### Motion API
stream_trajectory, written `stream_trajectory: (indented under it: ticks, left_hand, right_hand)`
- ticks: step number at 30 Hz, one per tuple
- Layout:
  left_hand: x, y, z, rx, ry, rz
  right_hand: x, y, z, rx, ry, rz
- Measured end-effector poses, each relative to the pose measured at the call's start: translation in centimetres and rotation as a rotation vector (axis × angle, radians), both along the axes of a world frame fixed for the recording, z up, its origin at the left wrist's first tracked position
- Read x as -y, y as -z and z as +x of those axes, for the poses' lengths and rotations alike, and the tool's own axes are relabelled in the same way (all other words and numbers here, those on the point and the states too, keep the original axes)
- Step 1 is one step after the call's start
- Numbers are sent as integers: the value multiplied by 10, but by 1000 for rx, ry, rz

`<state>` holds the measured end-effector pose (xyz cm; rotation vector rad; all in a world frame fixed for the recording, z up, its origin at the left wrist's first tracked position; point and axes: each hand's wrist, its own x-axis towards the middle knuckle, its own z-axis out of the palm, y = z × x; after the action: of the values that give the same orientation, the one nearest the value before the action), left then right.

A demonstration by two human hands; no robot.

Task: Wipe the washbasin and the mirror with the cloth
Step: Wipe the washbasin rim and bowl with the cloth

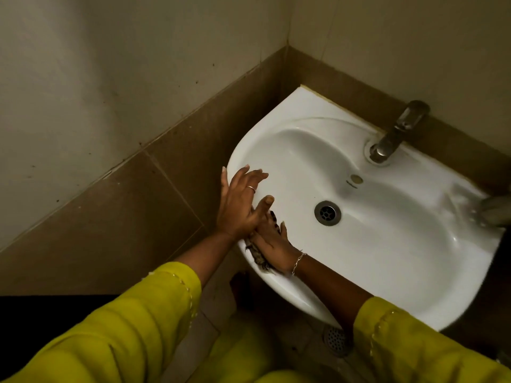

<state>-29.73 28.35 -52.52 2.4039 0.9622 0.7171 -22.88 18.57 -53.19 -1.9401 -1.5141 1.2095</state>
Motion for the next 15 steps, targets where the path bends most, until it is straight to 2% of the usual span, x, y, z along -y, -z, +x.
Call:
stream_trajectory:
  ticks: [6,11,15]
  left_hand:
    - [-3,2,1,-298,55,81]
    - [-2,2,4,-453,59,102]
    - [-2,2,4,-526,40,130]
  right_hand:
    - [25,0,9,23,-74,-117]
    - [54,-8,18,45,-94,-167]
    - [75,-12,25,55,-89,-121]
